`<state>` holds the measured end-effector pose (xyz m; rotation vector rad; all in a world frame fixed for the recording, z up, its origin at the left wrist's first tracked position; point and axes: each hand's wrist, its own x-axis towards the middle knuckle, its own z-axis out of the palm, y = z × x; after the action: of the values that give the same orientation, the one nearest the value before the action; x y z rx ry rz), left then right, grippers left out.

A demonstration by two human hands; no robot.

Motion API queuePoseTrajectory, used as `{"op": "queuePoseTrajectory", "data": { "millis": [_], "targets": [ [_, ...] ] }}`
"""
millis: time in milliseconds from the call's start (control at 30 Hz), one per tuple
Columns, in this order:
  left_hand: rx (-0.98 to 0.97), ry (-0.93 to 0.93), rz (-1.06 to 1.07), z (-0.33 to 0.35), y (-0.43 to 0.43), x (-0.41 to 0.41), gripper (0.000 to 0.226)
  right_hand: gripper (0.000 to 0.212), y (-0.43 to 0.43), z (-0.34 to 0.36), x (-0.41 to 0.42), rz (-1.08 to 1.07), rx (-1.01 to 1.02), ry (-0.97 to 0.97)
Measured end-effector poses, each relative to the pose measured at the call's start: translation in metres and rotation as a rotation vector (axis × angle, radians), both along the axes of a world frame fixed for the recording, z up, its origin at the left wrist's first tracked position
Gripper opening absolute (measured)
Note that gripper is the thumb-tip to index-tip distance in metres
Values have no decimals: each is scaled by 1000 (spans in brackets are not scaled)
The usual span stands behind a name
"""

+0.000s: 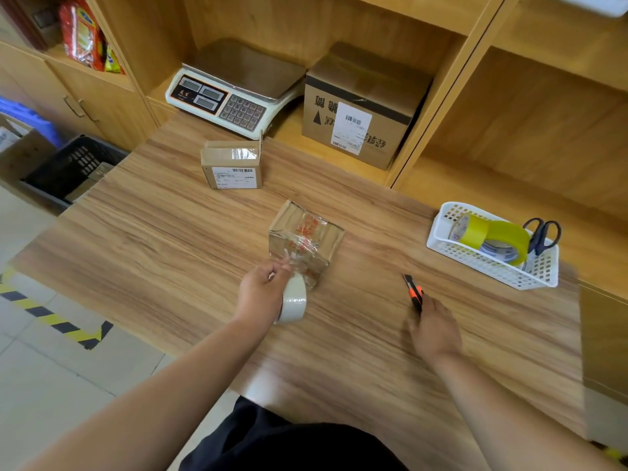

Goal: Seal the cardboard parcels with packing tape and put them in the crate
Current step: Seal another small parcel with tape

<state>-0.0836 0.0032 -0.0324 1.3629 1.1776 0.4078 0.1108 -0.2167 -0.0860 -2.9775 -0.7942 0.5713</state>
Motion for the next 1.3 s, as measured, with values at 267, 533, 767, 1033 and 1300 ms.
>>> {"op": "queuePoseTrajectory", "data": {
  "millis": [267, 533, 767, 1033, 1300],
  "targets": [
    [-9, 37, 18, -5, 2, 4, 36, 41, -14, -12, -2, -31, -135, -49],
    [-19, 33, 7, -7, 6, 1, 32, 25, 10, -15, -15, -268, 101, 273],
    [-26, 22, -13, -7, 11, 1, 30, 21, 50, 26, -27, -310, 461, 335],
    [-34, 12, -33, -7, 18, 0, 32, 22, 91, 103, -64, 199, 677, -16],
    [-45, 39, -59, -7, 24, -1, 24, 24, 117, 133, -92, 669, 199, -324]
  ]
}}
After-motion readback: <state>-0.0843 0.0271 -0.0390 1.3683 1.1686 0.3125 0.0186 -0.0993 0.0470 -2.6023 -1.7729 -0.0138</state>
